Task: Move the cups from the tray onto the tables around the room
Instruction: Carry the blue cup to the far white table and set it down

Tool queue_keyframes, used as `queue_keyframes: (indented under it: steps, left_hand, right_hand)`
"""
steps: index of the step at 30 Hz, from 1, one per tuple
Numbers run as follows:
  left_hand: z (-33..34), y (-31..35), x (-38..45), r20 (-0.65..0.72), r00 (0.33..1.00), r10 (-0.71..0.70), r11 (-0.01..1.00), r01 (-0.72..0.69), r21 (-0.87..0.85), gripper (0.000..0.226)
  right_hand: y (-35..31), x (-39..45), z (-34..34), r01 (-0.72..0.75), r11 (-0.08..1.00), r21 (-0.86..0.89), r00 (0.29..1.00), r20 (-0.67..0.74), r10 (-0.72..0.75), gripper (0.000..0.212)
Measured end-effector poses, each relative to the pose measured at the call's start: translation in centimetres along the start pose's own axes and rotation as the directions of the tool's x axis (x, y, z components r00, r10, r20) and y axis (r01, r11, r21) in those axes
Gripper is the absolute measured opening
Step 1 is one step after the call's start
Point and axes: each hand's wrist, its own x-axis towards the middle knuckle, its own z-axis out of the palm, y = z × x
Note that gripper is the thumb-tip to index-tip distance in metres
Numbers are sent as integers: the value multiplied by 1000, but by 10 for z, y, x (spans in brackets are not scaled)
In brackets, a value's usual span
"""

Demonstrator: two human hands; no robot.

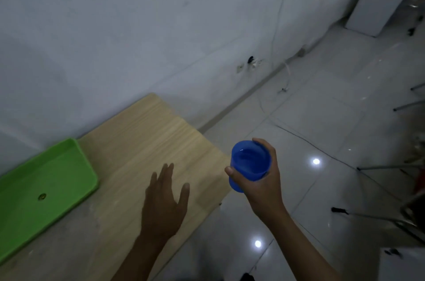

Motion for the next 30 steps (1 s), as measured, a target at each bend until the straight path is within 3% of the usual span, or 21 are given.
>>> queue_keyframes:
  steps: [7, 15, 30]
  left_hand:
    - [5, 119, 22, 23, 961, 274, 962, -274, -24, 74]
    - [39, 212, 47, 134, 838, 529, 845, -535, 6, 80]
    - [113, 296, 170, 307, 664, 682, 680, -730, 68, 73]
  right_hand:
    - [-5, 3, -83, 22, 999, -25, 988, -154, -25, 79]
    - [-2, 15, -155, 0, 995, -99, 934, -356, -36, 81]
    - [4, 102, -221, -117, 970, -213, 815, -579, -29, 83]
